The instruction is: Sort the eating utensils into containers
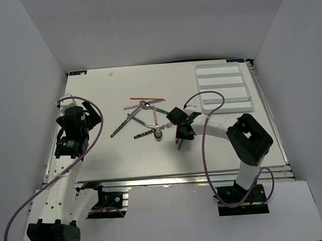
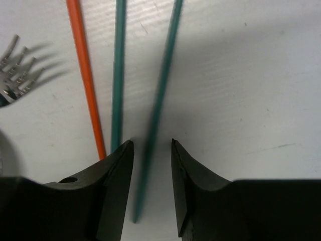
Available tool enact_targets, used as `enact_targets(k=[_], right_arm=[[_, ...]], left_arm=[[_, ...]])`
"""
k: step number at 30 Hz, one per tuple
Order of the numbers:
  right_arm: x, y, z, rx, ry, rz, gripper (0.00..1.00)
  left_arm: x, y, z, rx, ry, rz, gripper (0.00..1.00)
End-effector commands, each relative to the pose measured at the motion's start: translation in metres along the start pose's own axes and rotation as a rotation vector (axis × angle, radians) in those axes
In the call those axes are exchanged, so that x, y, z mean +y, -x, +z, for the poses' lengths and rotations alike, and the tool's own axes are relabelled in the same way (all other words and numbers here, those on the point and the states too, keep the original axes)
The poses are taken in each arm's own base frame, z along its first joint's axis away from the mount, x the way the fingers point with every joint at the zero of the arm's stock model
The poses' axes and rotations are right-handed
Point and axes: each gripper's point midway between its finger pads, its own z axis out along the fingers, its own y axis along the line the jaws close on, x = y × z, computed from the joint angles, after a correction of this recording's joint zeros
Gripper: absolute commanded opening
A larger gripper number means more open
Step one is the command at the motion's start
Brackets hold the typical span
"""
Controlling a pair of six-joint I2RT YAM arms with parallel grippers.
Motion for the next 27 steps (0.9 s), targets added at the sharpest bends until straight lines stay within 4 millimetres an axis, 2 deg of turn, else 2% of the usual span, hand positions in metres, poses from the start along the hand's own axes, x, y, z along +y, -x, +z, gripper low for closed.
enact_targets(k=[1, 5, 6, 7, 8, 15, 16, 19, 22, 27], right_arm=[[0.004, -0.002, 0.008, -0.007, -0.007, 0.018, 0.41], [-0.001, -0.012, 0.017, 0.017, -0.020, 0.015, 0.40], [-0.002, -0.014, 0.019, 0.020, -0.022, 0.021, 0.37], [-0.004, -0.017, 0.020, 0.027, -0.026, 0.027, 0.29], [-0.011, -0.023, 0.024, 0.045, -0.039, 0.033, 0.26], [-0.034, -0.047, 0.034, 0.102, -0.083, 0.031, 0.09], [-0.035, -0.048, 0.034, 0.104, -0.083, 0.026, 0.01], [-0.040, -0.048, 0.032, 0.117, -0.089, 0.023, 0.00], [-0.037, -0.038, 0.021, 0.100, -0.063, 0.029, 0.00], [-0.029, 0.004, -0.019, -0.012, -0.004, 0.057, 0.00]], left_arm=[[-0.001, -0.004, -0.001, 0.011, -0.009, 0.004, 0.98], [-0.001, -0.005, 0.000, 0.014, -0.008, 0.005, 0.98], [-0.002, -0.004, 0.000, 0.014, -0.011, 0.005, 0.98], [-0.002, -0.004, 0.000, 0.014, -0.011, 0.005, 0.98], [-0.001, -0.004, -0.001, 0.012, -0.011, 0.004, 0.98], [-0.002, -0.004, -0.001, 0.011, -0.016, 0.003, 0.98], [-0.002, -0.003, -0.001, 0.011, -0.016, 0.003, 0.98], [-0.002, -0.004, -0.001, 0.012, -0.017, 0.003, 0.98], [-0.002, -0.004, -0.001, 0.012, -0.017, 0.003, 0.98], [-0.003, -0.004, -0.002, 0.012, -0.021, 0.003, 0.98]])
